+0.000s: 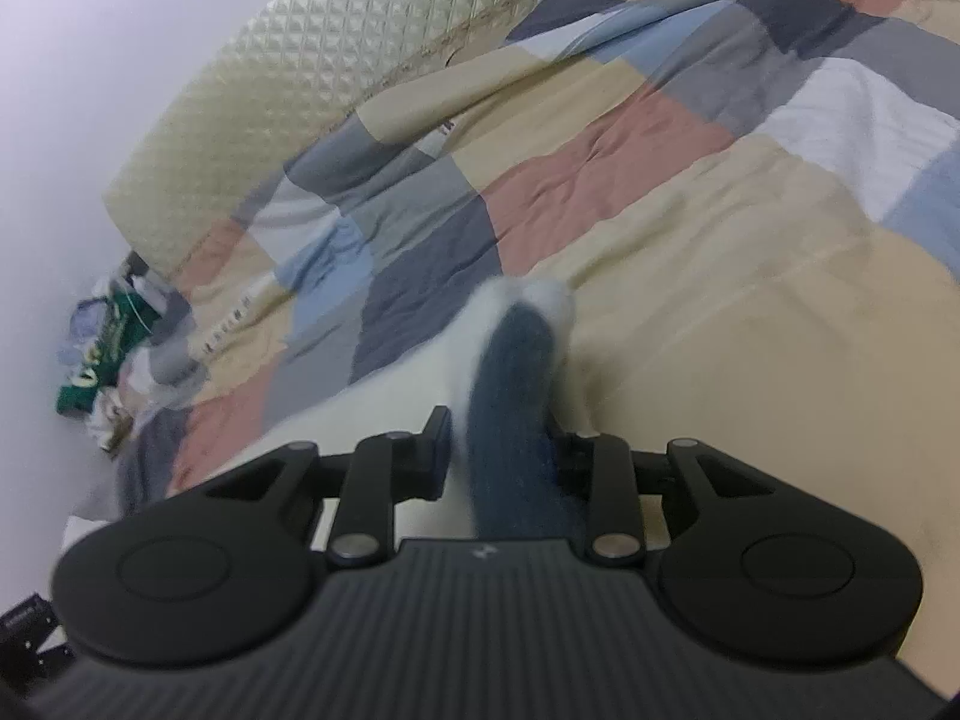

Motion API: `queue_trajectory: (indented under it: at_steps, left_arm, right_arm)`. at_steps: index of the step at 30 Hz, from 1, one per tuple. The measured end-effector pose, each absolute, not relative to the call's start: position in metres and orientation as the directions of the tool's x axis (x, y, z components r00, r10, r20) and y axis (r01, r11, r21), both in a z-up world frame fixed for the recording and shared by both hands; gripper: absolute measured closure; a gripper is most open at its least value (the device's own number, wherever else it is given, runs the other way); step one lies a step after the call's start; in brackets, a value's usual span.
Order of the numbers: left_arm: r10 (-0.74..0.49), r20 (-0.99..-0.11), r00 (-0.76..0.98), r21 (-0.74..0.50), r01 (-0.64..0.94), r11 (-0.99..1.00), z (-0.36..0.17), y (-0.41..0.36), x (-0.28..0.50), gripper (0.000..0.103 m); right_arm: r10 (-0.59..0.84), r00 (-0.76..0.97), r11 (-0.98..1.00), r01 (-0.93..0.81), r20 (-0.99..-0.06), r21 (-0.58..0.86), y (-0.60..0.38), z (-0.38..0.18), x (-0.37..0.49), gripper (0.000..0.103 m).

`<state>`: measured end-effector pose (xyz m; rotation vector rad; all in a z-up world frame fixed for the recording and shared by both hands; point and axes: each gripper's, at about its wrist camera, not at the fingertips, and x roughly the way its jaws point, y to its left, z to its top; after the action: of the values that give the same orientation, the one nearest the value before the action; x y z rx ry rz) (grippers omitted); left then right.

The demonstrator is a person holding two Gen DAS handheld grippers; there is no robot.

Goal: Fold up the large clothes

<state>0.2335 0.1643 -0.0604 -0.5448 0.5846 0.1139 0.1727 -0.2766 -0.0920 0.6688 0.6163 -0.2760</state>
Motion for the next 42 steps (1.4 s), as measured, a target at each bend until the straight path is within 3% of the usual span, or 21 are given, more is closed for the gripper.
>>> queue_trajectory:
  at_steps: [5,9,13,16,18,20,24,28,34,39,42]
  left_arm:
    - [-0.201,-0.502,0.841,-0.582,-0.157,0.798,-0.044,0.151,0.187,0.045]
    - [-0.291,-0.53,0.797,-0.651,-0.162,0.742,-0.06,0.13,0.163,0.038]
    - [-0.377,-0.575,0.727,-0.723,-0.235,0.649,-0.088,0.123,0.16,0.034]
    - [-0.424,-0.59,0.687,-0.763,-0.305,0.57,-0.108,0.126,0.167,0.025]
    - [-0.458,-0.586,0.668,-0.788,-0.338,0.515,-0.122,0.127,0.173,0.022]
    - [-0.5,-0.57,0.652,-0.817,-0.382,0.433,-0.14,0.13,0.179,0.022]
    - [-0.519,-0.541,0.662,-0.84,-0.451,0.3,-0.166,0.137,0.188,0.022]
    - [-0.479,-0.501,0.721,-0.863,-0.46,0.21,-0.176,0.148,0.195,0.022]
    - [-0.408,-0.418,0.811,-0.905,-0.413,0.106,-0.176,0.169,0.199,0.023]
    - [-0.41,-0.323,0.853,-0.946,-0.275,0.175,-0.153,0.167,0.204,0.023]
    - [-0.409,-0.34,0.847,-0.935,-0.257,0.246,-0.145,0.161,0.214,0.023]
  right_arm:
    - [-0.067,0.818,0.731,0.43,-0.572,0.529,-0.268,-0.068,0.135,0.071]
    - [-0.061,0.84,0.689,0.427,-0.539,0.586,-0.266,-0.062,0.108,0.071]
    - [0.057,0.857,0.586,0.387,-0.513,0.712,-0.259,-0.074,0.087,0.071]
    - [0.155,0.844,0.525,0.369,-0.513,0.767,-0.245,-0.09,0.084,0.07]
    - [0.22,0.824,0.49,0.37,-0.522,0.789,-0.234,-0.102,0.088,0.06]
    - [0.277,0.807,0.437,0.379,-0.522,0.816,-0.224,-0.116,0.092,0.027]
    - [0.358,0.778,0.369,0.39,-0.517,0.843,-0.209,-0.135,0.107,0.024]
    - [0.323,0.764,0.38,0.436,-0.559,0.816,-0.21,-0.147,0.122,0.024]
    - [0.287,0.803,0.295,0.445,-0.523,0.845,-0.225,-0.156,0.137,0.022]
    - [0.224,0.855,0.269,0.407,-0.468,0.873,-0.235,-0.146,0.135,0.022]
    - [0.205,0.878,0.296,0.366,-0.433,0.882,-0.237,-0.137,0.136,0.022]
